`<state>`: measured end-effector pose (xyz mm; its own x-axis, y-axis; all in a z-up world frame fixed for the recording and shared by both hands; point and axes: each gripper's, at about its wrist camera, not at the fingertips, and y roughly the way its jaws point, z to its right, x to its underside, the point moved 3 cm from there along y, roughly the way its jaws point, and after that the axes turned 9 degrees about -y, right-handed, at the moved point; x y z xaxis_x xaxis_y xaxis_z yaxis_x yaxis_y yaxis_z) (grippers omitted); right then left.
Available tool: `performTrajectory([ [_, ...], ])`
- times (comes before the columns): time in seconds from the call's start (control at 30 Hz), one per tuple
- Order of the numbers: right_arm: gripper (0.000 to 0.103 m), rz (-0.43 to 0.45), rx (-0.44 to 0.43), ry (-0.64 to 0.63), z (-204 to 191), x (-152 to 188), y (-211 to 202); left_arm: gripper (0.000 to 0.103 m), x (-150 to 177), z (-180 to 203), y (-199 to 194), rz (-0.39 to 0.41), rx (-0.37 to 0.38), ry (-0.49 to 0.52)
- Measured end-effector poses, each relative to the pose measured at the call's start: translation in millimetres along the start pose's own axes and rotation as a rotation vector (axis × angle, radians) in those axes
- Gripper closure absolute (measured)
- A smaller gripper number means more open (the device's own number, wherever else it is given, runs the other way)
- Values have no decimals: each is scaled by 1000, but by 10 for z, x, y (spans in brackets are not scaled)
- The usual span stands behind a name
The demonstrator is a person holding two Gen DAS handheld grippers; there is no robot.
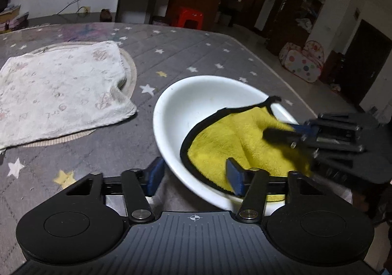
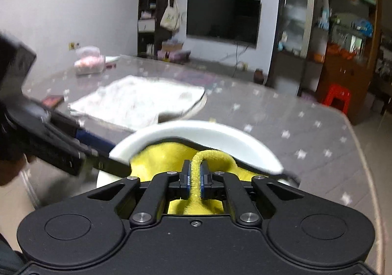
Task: Clean bowl
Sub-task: 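Press the yellow cloth into the bowl with the right tool while the left tool holds the rim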
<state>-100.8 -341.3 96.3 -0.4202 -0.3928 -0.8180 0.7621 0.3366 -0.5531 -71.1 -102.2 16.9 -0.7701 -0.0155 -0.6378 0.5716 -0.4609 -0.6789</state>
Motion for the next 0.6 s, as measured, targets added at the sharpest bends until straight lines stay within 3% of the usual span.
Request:
performTrajectory([
  [0.1,95,-34,5,10,2,66,84,71,40,-21,51,-26,16,-27],
  [0.33,74,-18,35,40,131,-8,-59,71,46,-2,68,-20,10,-22],
  [0.43,67,-3,49,53,195,-56,-144,69,64,25,84,-22,3,-19],
  [0.5,64,9,51,46,-21,-141,-78,65,69,29,95,-24,-3,-22],
  [0.6,54,11,47,38,-29,-204,15,63,72,22,103,-24,-12,-28],
])
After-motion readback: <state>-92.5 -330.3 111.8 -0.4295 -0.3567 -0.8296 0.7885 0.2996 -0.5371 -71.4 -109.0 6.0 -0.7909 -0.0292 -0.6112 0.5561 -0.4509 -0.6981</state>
